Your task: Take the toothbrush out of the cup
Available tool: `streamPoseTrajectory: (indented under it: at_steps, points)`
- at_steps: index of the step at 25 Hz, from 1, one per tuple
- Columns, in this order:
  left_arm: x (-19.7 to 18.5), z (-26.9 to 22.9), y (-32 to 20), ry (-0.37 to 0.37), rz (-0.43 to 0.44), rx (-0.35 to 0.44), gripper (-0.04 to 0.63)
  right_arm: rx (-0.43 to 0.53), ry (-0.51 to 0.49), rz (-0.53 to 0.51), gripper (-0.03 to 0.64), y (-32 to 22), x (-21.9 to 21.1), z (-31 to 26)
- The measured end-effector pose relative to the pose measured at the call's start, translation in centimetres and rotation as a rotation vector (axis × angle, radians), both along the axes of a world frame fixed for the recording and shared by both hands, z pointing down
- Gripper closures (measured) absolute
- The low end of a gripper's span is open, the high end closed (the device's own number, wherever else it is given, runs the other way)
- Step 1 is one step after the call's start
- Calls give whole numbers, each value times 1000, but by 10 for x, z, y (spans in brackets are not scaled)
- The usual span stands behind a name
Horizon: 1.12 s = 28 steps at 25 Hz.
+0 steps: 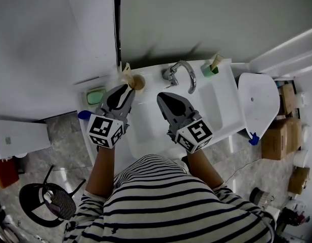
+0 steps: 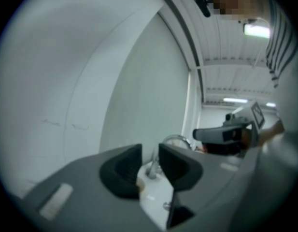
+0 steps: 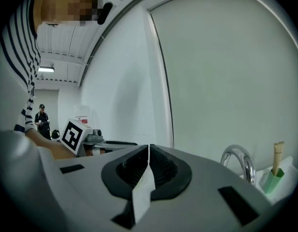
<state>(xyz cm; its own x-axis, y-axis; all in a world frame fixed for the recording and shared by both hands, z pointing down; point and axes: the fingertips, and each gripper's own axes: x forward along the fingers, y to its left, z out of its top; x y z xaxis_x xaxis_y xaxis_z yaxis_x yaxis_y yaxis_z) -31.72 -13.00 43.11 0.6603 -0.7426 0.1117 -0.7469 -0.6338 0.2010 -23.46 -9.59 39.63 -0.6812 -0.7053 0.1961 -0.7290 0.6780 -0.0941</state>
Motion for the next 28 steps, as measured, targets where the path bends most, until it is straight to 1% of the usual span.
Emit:
streamPoseTrajectory:
  at_steps: [3, 6, 13, 16, 19, 22, 24, 25, 27, 28]
  points:
    - [-2, 9, -11, -16, -17, -10, 430, -12, 6, -4, 609, -4, -3, 4]
    - [-3, 20, -22, -19, -32, -26, 400, -21, 10, -7, 609, -8, -3, 8]
    - [-3, 56, -48, -27, -60, -101, 377, -42, 28, -9, 609, -14, -2, 17]
    - [-1, 69, -60, -70, -63, -112, 376, -52, 36, -13, 609, -18, -3, 20]
    - [4, 77, -71, -109, -47, -118, 376, -57, 43, -19, 609, -20, -5, 23]
    - [6, 82, -79, -126, -41, -126, 376, -61, 48, -26, 609, -22, -8, 26]
    - [6, 84, -81, -127, -41, -129, 387, -61, 51, -30, 609, -23, -8, 27]
    - [6, 84, -81, -127, -39, -130, 413, -62, 54, -30, 609, -24, -8, 27]
    - [6, 84, -80, -132, -37, -131, 495, -66, 60, -28, 609, -25, -8, 28]
    - [6, 84, -80, -135, -37, -131, 518, -68, 63, -26, 609, -26, -7, 28]
